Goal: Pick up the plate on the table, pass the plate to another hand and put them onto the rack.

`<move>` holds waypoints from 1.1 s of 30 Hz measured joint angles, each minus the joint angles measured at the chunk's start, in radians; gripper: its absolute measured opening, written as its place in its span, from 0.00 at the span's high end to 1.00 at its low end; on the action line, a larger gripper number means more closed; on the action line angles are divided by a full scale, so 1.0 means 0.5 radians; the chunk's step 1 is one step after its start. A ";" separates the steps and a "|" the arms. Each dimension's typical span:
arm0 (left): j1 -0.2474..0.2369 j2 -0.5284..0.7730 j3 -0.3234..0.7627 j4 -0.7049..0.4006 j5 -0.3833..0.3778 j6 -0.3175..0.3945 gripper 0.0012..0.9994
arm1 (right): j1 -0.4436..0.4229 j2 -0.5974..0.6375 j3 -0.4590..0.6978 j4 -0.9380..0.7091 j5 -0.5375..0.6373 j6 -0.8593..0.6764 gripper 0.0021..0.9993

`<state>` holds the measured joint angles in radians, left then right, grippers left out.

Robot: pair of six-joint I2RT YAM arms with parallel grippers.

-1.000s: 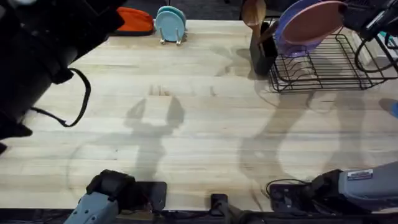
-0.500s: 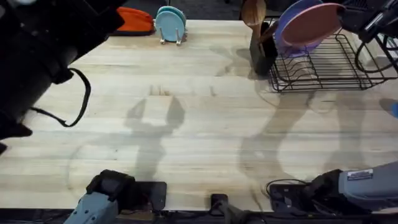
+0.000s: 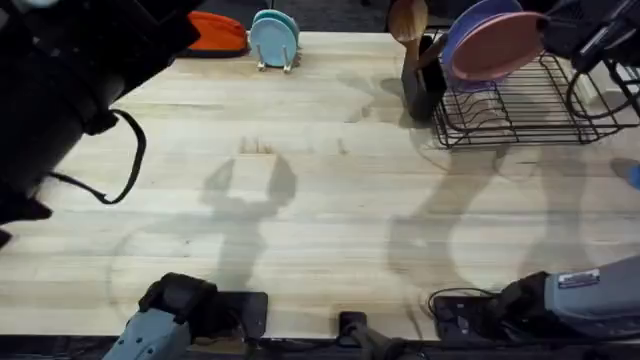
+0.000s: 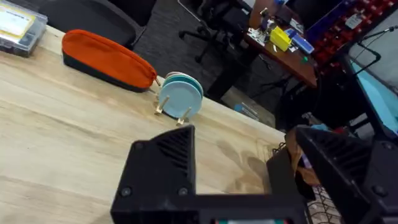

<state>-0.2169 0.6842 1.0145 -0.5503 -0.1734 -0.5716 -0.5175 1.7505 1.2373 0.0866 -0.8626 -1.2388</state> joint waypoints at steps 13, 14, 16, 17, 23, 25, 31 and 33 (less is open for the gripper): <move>0.000 0.000 0.000 0.000 0.000 0.000 0.01 | -0.015 0.199 0.024 0.005 0.088 -0.022 0.97; 0.000 0.000 0.000 0.000 0.000 0.000 0.01 | -0.015 0.202 0.027 0.005 0.094 -0.021 0.97; 0.000 0.001 0.000 0.000 -0.001 0.000 0.01 | -0.017 0.204 0.031 -0.010 0.098 -0.009 0.81; 0.000 0.000 0.000 0.000 0.000 0.000 0.01 | -0.015 0.205 0.031 -0.024 0.097 -0.008 0.67; 0.000 0.000 0.000 0.000 0.000 0.000 0.01 | -0.010 0.238 0.031 -0.033 0.097 0.066 0.01; 0.000 0.000 0.000 0.001 -0.001 0.000 0.01 | -0.015 0.237 0.031 -0.032 0.097 0.134 0.01; 0.000 0.000 0.000 0.000 -0.007 0.000 0.01 | -0.037 0.187 0.031 -0.151 0.208 0.354 0.01; 0.000 0.000 0.000 0.000 -0.008 0.000 0.01 | -0.037 0.118 0.031 -0.295 0.342 0.396 0.01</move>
<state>-0.2169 0.6842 1.0145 -0.5501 -0.1772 -0.5716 -0.5362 1.8095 1.2526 -0.0610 -0.6914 -1.0409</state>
